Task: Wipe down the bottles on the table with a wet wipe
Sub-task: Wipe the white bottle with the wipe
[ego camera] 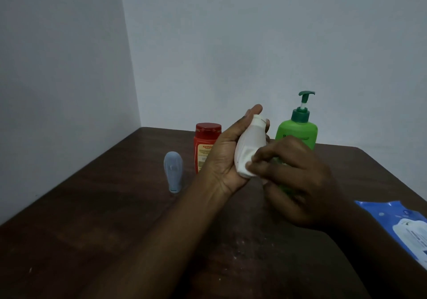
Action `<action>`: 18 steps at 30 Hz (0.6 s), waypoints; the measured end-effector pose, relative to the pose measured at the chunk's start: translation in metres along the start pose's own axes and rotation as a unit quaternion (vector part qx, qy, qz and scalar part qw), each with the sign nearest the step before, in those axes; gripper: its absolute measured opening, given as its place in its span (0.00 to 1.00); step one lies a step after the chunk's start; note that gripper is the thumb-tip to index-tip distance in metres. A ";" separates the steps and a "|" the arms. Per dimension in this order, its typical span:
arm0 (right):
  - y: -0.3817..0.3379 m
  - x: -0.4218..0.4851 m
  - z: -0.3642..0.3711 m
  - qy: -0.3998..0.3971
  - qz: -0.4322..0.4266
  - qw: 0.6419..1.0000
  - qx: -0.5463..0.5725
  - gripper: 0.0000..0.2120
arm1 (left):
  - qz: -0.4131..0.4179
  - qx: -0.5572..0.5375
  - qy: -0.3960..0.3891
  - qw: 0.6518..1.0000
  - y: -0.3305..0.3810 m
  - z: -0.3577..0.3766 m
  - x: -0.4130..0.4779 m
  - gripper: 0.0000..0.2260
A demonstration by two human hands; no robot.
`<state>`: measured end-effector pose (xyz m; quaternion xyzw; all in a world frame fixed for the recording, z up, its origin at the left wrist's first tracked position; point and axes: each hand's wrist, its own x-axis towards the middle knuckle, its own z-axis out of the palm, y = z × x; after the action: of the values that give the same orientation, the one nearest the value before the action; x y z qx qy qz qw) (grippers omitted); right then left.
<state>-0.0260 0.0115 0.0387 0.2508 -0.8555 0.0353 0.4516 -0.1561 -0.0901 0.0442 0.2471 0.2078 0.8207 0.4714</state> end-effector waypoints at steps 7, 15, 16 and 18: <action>0.017 -0.004 0.008 0.072 0.067 0.991 -0.093 0.13 | -0.006 0.024 0.019 1.000 -0.003 0.006 -0.003 0.10; 0.008 -0.005 0.015 0.093 0.103 0.987 -0.078 0.15 | -0.017 0.064 0.037 0.997 -0.001 0.013 -0.013 0.09; 0.005 -0.004 0.015 0.075 0.080 0.992 -0.064 0.14 | -0.011 0.054 0.035 0.998 0.001 0.009 -0.011 0.10; -0.001 -0.003 0.013 0.032 0.036 0.998 -0.033 0.12 | -0.011 0.026 0.027 0.999 0.003 0.005 -0.009 0.12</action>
<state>-0.0344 0.0078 0.0286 0.2030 -0.8499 0.0310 0.4852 -0.1514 -0.0988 0.0482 0.2345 0.2448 0.8161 0.4681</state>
